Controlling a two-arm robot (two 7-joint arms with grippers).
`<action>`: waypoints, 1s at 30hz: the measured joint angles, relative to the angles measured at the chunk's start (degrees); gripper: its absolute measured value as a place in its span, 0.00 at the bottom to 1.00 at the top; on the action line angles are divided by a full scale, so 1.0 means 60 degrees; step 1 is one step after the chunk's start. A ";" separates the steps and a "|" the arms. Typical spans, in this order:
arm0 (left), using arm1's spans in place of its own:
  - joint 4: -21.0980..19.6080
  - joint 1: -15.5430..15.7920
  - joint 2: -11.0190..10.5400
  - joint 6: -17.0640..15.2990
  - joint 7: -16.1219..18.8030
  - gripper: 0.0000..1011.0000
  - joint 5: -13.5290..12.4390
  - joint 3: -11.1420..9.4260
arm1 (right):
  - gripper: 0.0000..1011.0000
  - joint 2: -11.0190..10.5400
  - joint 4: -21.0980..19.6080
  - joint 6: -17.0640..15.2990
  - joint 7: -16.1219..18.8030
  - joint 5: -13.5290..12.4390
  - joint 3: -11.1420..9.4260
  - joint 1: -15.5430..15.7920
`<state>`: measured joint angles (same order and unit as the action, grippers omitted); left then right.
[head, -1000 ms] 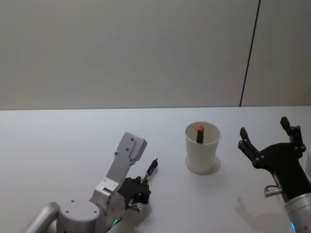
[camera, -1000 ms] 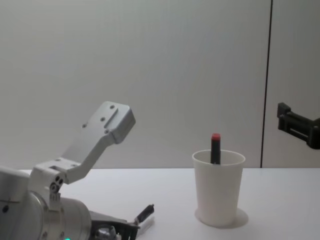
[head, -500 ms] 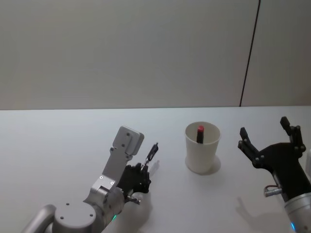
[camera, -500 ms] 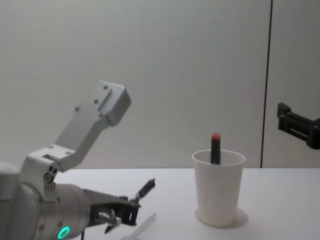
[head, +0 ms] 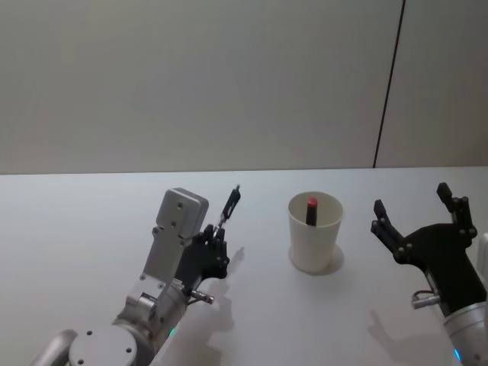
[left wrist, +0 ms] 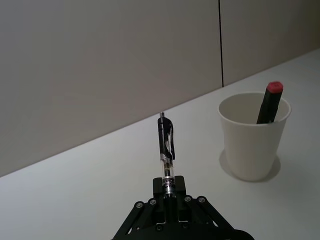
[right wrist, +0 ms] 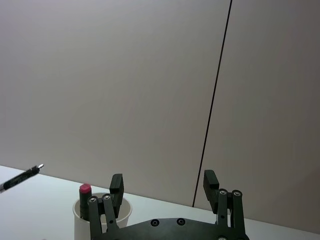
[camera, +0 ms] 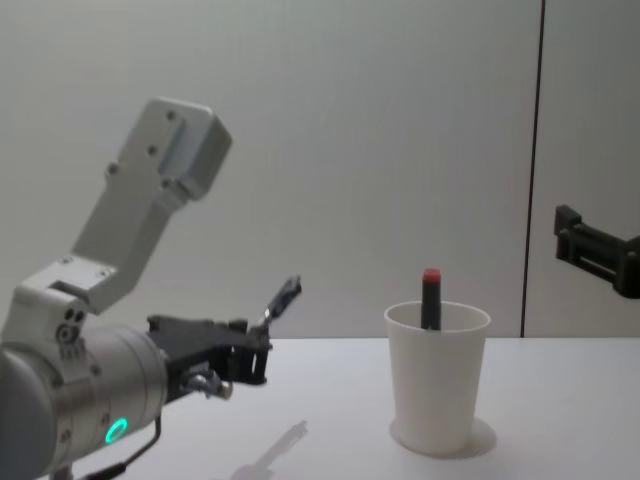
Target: Place the pen into the pen holder.
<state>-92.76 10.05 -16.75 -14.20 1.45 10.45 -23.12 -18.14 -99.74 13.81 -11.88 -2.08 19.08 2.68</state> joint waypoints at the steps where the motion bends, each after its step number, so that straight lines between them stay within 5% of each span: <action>1: -0.0002 -0.0010 -0.0006 0.0108 0.0015 0.14 -0.0010 0.0008 | 0.99 0.0000 0.0000 0.0000 0.0000 0.0000 0.0000 0.0000; 17: 0.0221 -0.0071 -0.0003 0.2861 0.0129 0.14 -0.0321 0.0149 | 0.99 -0.0001 0.0000 0.0000 0.0000 0.0000 0.0000 0.0000; 30: 0.0917 0.0236 0.0145 0.5427 -0.0487 0.14 -0.0551 0.0272 | 0.99 0.0000 0.0000 0.0000 0.0000 0.0000 0.0000 0.0000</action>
<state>-87.25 11.46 -15.88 18.36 -1.47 7.14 -21.48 -18.14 -99.74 13.81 -11.88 -2.08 19.08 2.68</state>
